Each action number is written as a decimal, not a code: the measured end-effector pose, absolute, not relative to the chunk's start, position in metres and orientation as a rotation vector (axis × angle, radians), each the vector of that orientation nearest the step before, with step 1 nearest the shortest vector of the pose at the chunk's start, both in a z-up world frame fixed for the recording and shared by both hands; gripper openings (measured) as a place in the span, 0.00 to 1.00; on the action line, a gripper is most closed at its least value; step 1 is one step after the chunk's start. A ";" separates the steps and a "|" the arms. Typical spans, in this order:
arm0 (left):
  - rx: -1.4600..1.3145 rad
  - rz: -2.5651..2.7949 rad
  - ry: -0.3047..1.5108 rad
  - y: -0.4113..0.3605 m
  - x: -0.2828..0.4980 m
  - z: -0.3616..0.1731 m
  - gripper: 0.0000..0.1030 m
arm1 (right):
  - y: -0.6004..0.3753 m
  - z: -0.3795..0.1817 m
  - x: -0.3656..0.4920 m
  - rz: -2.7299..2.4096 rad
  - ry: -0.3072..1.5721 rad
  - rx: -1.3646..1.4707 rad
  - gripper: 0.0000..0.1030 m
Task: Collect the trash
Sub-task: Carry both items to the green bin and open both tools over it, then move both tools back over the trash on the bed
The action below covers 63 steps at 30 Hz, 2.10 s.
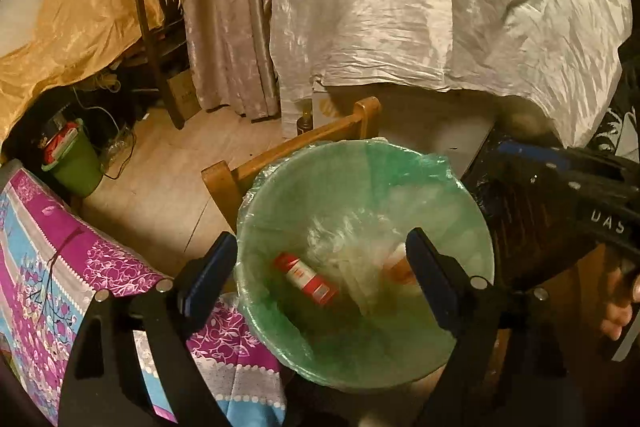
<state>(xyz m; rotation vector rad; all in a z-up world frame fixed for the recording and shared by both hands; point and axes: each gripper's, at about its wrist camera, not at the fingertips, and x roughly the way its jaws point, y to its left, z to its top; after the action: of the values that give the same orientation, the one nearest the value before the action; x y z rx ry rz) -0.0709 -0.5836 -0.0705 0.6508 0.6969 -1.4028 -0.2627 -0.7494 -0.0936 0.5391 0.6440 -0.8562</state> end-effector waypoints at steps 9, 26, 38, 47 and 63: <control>0.635 -1.372 0.672 -0.575 -0.063 -0.067 0.81 | -0.741 -0.086 -0.256 -0.847 0.621 0.519 0.23; 0.502 -1.190 0.614 -0.498 -0.015 -0.046 0.83 | -0.663 -0.066 -0.221 -0.936 0.489 0.305 0.56; 0.353 -0.859 0.668 -0.326 0.069 -0.062 0.88 | -0.541 -0.067 -0.126 -0.741 0.422 0.108 0.80; 0.201 -0.569 0.702 -0.174 0.122 -0.068 0.90 | -0.435 -0.091 -0.025 -0.417 0.546 0.048 0.81; -0.120 -0.330 0.815 0.013 0.251 -0.088 0.90 | -0.257 -0.168 0.157 0.276 0.796 0.245 0.79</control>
<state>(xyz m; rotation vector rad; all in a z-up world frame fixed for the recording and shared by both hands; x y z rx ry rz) 0.2509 0.0131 -0.0883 -0.1198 0.8148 -0.3296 0.1570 -0.2570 -0.1681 0.2448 0.7963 0.2762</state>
